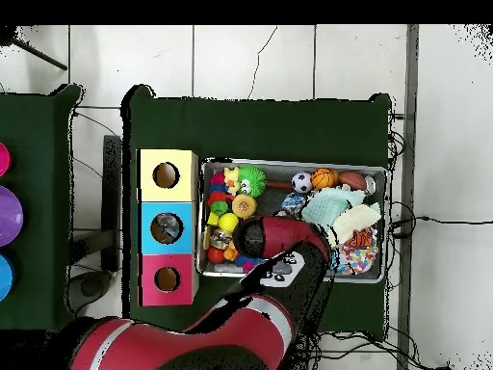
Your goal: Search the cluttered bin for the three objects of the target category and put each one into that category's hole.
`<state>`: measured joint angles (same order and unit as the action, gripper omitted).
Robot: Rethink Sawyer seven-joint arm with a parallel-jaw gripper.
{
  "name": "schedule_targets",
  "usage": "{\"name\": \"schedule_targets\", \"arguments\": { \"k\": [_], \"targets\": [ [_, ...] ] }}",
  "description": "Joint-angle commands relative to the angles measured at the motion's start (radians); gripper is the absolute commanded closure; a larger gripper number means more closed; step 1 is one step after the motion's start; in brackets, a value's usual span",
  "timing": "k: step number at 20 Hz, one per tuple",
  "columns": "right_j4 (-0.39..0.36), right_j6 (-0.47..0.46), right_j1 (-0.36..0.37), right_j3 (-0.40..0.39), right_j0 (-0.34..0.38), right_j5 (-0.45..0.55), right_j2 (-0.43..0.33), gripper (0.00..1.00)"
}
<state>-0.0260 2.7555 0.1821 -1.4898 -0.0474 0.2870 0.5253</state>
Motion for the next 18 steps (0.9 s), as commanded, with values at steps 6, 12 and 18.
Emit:
{"name": "schedule_targets", "arguments": {
  "k": [6, 12, 18],
  "targets": [
    [0.141, 0.183, -0.042, -0.102, 0.057, -0.061, -0.1, 0.0],
    [0.145, 0.081, 0.071, -0.177, 0.159, -0.019, -0.238, 0.0],
    [0.105, -0.053, 0.246, -0.297, 0.356, -0.016, -0.472, 0.0]
  ]
}}
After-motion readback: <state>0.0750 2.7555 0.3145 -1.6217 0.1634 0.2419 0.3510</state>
